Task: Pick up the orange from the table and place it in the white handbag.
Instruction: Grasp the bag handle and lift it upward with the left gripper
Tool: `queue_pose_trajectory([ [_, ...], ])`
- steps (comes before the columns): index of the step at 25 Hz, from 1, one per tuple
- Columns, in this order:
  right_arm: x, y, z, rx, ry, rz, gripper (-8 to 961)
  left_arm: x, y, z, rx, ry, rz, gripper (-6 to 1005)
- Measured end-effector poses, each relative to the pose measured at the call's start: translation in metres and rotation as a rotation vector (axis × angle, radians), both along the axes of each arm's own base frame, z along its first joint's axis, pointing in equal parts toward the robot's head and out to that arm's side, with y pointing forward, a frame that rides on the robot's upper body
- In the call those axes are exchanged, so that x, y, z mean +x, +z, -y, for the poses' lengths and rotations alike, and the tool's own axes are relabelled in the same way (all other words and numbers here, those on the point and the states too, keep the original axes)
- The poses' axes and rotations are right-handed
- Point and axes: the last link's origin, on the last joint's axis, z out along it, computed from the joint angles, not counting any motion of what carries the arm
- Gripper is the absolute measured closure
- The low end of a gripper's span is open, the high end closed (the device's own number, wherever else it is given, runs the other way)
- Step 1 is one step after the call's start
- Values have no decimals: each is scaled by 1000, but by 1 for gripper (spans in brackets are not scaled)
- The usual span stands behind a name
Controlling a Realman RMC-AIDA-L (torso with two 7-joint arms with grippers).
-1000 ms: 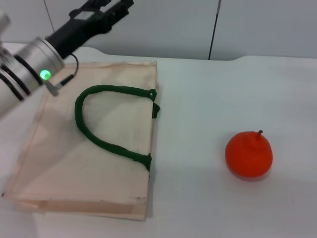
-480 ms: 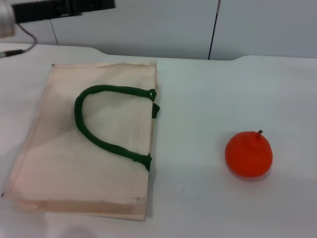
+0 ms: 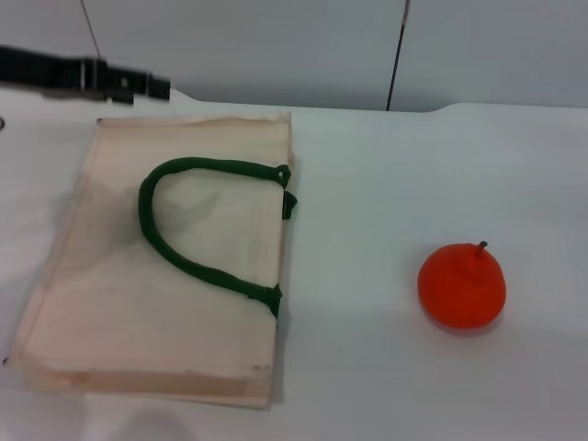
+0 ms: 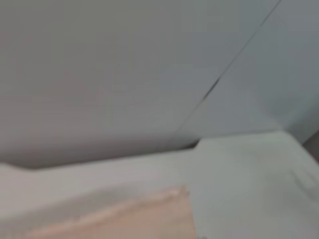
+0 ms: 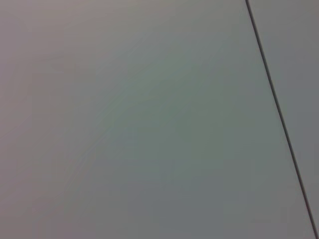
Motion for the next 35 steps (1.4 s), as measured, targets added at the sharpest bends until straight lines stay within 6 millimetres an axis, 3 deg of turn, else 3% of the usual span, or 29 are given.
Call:
queue_pose_trajectory([
  [14, -3, 0, -3, 0, 9, -2, 68, -21, -6, 8, -76, 137, -112, 213],
  [23, -4, 0, -3, 0, 11, -3, 69, -33, -35, -11, -116, 212, -186, 214],
  [35, -7, 0, -6, -5, 22, -12, 70, -38, -52, -25, -111, 226, -245, 215],
])
